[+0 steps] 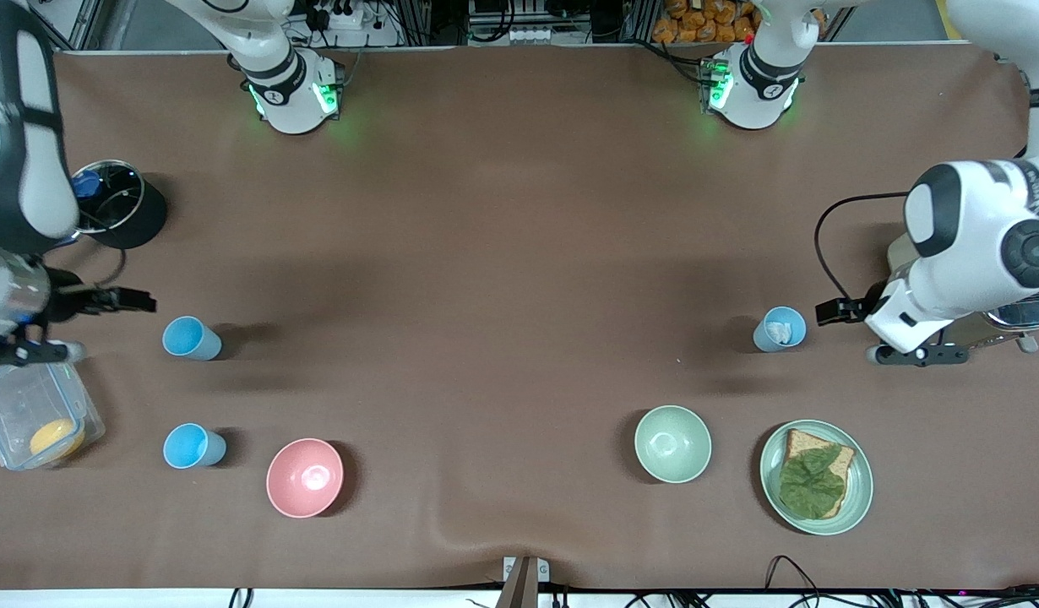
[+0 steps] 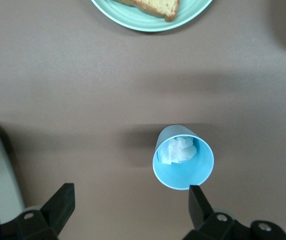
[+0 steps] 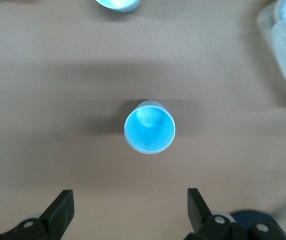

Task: Stack blue cups with both arms
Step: 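Grasp the blue cup with the right gripper while the left gripper grasps the small cup, then carry the small blue cup with the left gripper to the table middle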

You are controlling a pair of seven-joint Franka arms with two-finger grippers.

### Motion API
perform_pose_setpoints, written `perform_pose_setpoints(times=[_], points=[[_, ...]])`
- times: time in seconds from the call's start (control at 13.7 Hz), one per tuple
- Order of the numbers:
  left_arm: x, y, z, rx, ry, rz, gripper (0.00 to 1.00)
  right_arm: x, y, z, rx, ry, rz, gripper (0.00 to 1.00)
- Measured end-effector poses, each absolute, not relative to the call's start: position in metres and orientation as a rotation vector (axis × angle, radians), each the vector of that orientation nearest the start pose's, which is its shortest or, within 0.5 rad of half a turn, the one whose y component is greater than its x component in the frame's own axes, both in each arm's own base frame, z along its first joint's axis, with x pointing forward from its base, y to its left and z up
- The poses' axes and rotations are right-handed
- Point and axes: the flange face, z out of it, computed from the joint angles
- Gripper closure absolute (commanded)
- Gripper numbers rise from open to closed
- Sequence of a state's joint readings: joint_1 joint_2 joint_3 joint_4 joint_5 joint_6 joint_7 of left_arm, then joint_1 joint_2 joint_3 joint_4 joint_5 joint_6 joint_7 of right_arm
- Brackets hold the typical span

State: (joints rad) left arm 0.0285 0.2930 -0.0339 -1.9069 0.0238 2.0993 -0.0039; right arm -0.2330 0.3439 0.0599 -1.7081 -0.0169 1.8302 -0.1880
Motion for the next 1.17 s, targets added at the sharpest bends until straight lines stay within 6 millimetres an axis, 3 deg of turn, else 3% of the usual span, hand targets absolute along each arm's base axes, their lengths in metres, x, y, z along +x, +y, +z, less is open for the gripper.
perform_pose_setpoints(times=[0.22,0.44,0.73,0.8,0.87,0.95,1.09,1.17], points=[[0.611,-0.004,0.308,-3.13,0.029,0.152,0.0,0.619,-0.129,0.312,-3.061,-0.039,0.356,0.0],[0.613,-0.009,0.273,-3.135,0.043,0.175,0.0,0.62,-0.138,0.271,-3.047,-0.061,0.373,0.0],[0.611,-0.016,0.237,-3.141,0.044,0.187,0.37,0.619,-0.139,0.237,-3.029,-0.067,0.417,0.0],[0.608,-0.016,0.229,-3.141,0.036,0.192,0.55,0.619,-0.139,0.232,-3.025,-0.079,0.423,0.05],[0.604,-0.018,0.225,-3.142,0.029,0.2,0.88,0.619,-0.139,0.228,-3.025,-0.086,0.42,0.32],[0.602,-0.022,0.223,-3.144,0.024,0.201,1.0,0.619,-0.14,0.224,-3.024,-0.085,0.418,0.55],[0.602,-0.033,0.224,-3.151,0.038,0.193,1.0,0.618,-0.143,0.217,-3.02,-0.087,0.424,0.8],[0.602,-0.039,0.226,-3.155,0.047,0.188,1.0,0.617,-0.144,0.215,-3.019,-0.088,0.425,0.85]])
